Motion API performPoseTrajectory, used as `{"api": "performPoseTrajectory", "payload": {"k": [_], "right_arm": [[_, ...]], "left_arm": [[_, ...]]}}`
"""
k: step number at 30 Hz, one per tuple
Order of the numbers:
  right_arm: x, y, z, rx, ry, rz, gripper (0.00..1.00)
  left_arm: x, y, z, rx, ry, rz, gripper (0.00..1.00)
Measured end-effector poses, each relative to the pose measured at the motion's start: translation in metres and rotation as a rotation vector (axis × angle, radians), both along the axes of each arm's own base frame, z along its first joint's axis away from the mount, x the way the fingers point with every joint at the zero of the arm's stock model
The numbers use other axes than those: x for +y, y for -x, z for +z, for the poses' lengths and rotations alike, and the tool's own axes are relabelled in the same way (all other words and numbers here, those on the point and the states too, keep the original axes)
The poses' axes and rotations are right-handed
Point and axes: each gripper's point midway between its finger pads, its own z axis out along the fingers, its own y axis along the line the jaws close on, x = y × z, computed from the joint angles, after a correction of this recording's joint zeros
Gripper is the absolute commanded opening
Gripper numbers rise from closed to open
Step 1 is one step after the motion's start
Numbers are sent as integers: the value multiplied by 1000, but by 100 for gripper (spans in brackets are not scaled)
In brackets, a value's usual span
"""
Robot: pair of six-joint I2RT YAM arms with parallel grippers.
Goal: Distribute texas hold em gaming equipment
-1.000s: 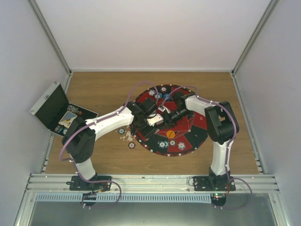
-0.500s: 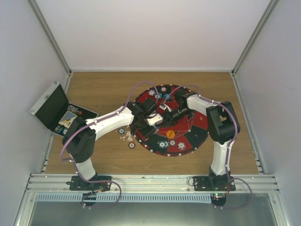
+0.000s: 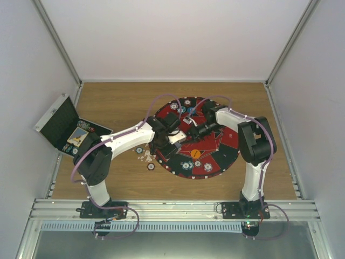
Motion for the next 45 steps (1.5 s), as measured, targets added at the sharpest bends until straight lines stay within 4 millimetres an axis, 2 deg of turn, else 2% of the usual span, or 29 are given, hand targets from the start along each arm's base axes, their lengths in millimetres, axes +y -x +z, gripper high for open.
{"api": "performPoseTrajectory", "payload": {"k": [1, 9, 26, 31, 39, 45], "right_arm": [[0, 0, 0, 1, -2, -1, 1], [1, 0, 4, 6, -23, -2, 20], [7, 2, 4, 1, -22, 21, 21], [9, 2, 1, 9, -15, 25, 19], [8, 3, -3, 14, 9, 27, 1], [6, 2, -7, 13, 37, 19, 0]], "left_arm": [[0, 0, 0, 1, -1, 0, 51], [1, -1, -1, -2, -5, 1, 51], [1, -1, -1, -4, -6, 1, 51], [1, -1, -1, -4, -6, 1, 51], [1, -1, -1, -4, -7, -1, 51], [1, -2, -1, -11, -11, -1, 51]]}}
